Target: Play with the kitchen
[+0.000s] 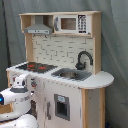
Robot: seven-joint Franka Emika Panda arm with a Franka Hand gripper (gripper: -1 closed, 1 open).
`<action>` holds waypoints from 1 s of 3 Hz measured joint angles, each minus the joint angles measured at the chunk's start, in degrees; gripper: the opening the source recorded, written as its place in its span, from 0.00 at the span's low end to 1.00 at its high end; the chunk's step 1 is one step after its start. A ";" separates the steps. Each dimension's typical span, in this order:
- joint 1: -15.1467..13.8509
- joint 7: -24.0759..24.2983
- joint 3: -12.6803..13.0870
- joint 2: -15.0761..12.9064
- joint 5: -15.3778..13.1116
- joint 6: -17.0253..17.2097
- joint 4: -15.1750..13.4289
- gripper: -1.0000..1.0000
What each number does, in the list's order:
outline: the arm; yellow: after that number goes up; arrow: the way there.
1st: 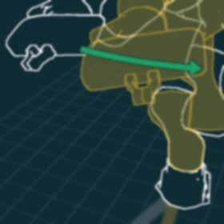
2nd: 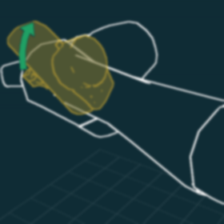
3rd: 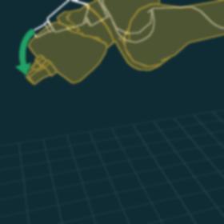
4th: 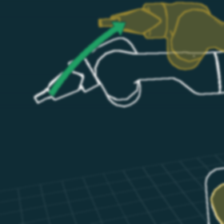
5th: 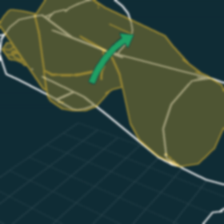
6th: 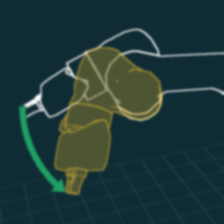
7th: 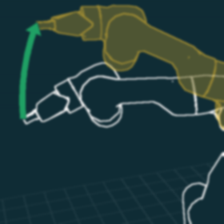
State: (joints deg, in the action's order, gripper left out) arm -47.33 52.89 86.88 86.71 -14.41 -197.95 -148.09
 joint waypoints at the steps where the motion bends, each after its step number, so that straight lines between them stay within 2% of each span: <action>1: -0.32 0.09 1.06 0.00 5.63 0.04 0.00 1.00; 2: -0.49 0.09 1.62 0.01 8.29 0.04 0.01 1.00; 3: -0.51 0.09 1.62 0.01 8.38 0.04 0.01 0.00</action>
State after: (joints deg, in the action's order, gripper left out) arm -47.84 52.98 88.50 86.72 -6.03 -197.91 -148.08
